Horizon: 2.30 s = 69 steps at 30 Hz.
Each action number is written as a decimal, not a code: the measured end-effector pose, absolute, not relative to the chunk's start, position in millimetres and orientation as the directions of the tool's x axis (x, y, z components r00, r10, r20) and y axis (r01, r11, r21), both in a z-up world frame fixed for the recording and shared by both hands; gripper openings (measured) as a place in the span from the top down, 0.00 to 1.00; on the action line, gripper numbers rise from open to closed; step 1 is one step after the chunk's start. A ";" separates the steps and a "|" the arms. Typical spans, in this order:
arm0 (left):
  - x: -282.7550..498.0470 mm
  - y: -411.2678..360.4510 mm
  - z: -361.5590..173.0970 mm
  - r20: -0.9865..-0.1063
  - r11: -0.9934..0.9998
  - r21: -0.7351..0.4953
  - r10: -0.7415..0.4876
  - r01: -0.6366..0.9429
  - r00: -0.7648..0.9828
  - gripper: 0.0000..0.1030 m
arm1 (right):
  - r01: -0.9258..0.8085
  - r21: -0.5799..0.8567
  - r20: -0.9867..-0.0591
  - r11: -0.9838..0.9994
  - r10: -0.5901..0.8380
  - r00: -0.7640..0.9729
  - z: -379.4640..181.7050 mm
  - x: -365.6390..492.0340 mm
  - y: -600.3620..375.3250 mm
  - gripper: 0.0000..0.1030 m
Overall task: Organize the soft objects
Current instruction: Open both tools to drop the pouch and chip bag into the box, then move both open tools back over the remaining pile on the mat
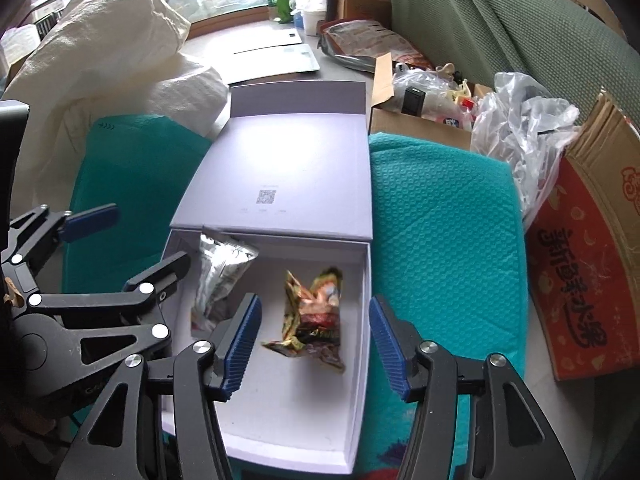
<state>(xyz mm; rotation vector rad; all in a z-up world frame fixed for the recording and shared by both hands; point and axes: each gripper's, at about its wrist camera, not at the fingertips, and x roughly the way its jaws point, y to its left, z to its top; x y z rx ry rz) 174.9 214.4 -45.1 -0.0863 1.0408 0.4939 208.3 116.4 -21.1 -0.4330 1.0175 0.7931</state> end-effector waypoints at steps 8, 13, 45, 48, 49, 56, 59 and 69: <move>171.0 214.5 -31.3 -0.839 0.887 0.167 0.357 -0.431 0.410 0.20 | -0.756 0.044 -0.879 0.653 0.386 0.282 -12.0 206.8 110.6 0.45; 167.1 209.8 -17.9 -0.839 0.888 0.159 0.351 -0.431 0.416 0.20 | -0.761 0.042 -0.869 0.648 0.400 0.293 4.5 201.1 105.1 0.45; 154.1 127.1 123.8 -0.772 0.950 0.144 0.283 -0.276 0.569 0.20 | -0.667 0.047 -0.793 0.743 0.434 0.428 146.3 169.1 5.3 0.45; 152.8 112.4 130.7 -0.774 0.960 0.140 0.258 -0.242 0.578 0.20 | -0.643 0.054 -0.794 0.764 0.424 0.437 152.3 164.4 -10.3 0.45; 151.9 107.0 132.6 -0.776 0.964 0.137 0.248 -0.229 0.580 0.20 | -0.634 0.055 -0.794 0.771 0.419 0.440 154.2 162.9 -15.2 0.45; 146.6 73.6 138.0 -0.784 0.983 0.110 0.177 -0.147 0.595 0.20 | -0.581 0.048 -0.798 0.813 0.381 0.467 164.5 150.6 -50.8 0.44; 143.5 60.2 137.3 -0.787 0.987 0.113 0.161 -0.117 0.595 0.20 | -0.557 0.049 -0.797 0.829 0.368 0.479 166.2 145.1 -65.0 0.44; 125.8 17.4 124.1 -0.815 0.996 0.091 0.078 -0.006 0.574 0.20 | -0.481 0.052 -0.809 0.875 0.319 0.494 155.3 120.5 -109.1 0.45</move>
